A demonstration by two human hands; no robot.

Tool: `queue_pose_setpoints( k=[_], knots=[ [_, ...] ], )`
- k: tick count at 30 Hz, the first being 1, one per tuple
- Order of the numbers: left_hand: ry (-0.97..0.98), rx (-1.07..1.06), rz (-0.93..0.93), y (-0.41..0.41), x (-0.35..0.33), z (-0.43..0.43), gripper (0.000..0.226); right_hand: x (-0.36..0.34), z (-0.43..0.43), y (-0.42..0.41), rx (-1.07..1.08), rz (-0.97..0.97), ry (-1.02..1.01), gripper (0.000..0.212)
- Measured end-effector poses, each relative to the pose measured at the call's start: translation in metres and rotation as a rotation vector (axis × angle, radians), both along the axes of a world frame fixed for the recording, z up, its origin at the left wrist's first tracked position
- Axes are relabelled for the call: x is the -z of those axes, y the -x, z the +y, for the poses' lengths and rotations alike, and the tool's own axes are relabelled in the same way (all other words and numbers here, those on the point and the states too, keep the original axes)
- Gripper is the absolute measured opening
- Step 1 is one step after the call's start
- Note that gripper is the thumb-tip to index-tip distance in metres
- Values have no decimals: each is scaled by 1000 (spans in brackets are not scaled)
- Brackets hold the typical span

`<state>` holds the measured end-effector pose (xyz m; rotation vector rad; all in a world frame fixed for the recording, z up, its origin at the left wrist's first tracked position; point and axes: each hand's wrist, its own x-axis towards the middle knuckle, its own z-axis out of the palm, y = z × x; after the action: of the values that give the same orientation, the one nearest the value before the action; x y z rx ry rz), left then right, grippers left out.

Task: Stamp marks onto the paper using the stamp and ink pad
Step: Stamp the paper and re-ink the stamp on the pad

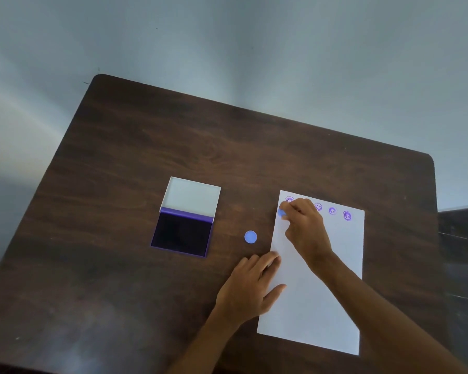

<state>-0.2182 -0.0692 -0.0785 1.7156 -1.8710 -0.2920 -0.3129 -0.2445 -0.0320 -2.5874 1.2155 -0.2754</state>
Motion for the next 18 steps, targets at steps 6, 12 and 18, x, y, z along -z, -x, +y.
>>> queue_pose_setpoints(
  k=[6,12,18],
  knots=[
    [-9,8,2,1,4,1,46,2,-7,7,-96,4,19,46],
    [-14,24,-5,-1,1,1,44,-6,-4,2,-92,41,-37,49],
    [9,32,38,-3,-1,1,43,-42,20,6,686,-596,-225,13]
  ],
)
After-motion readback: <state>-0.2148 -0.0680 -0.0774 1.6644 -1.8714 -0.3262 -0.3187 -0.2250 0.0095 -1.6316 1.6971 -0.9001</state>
